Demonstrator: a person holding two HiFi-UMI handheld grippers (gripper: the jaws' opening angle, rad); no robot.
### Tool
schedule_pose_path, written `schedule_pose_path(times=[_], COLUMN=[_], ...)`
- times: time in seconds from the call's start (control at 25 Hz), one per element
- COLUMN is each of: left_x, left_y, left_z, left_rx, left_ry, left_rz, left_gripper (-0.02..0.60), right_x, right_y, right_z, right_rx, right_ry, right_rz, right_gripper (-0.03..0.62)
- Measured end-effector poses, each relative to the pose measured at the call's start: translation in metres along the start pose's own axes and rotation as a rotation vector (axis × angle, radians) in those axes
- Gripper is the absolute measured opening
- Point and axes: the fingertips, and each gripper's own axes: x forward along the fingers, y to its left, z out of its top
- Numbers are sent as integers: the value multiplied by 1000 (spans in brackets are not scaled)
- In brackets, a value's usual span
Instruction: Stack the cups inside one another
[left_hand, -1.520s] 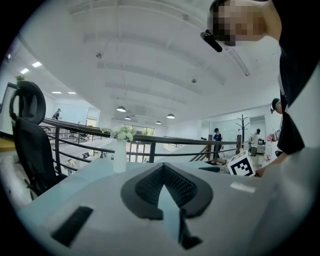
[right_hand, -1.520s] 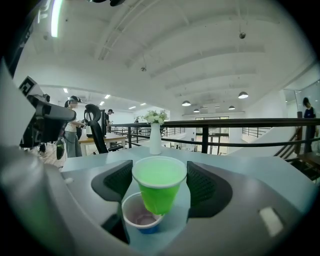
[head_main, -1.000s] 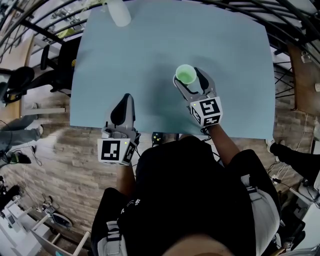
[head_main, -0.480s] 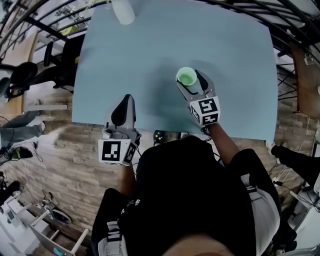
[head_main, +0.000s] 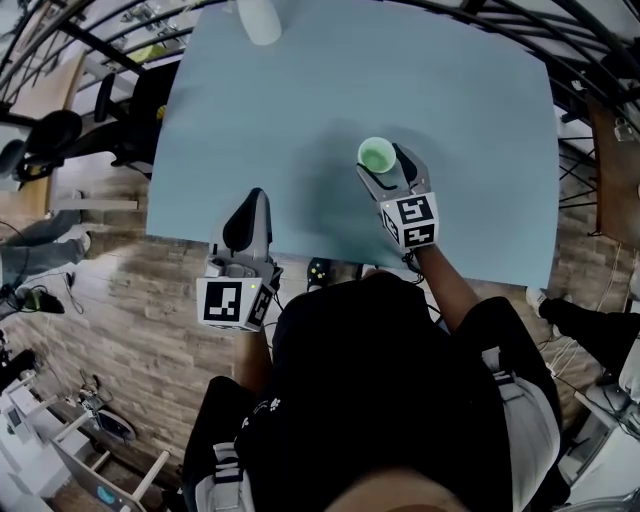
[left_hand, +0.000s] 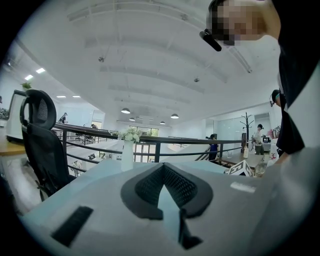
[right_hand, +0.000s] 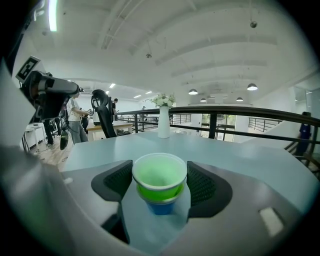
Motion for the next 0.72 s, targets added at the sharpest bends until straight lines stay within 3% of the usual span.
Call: schedule_pose_path(times=[0.72], left_x=[-18], left_y=[5], left_z=[-2], left_rx=[-7], left_ry=[-4], left_rz=[49], left_gripper=[-12], right_x=[10], right_y=[9], right_z=[-20], right_rx=[-26], right_ry=[62], right_rz=[23], right_gripper=[357])
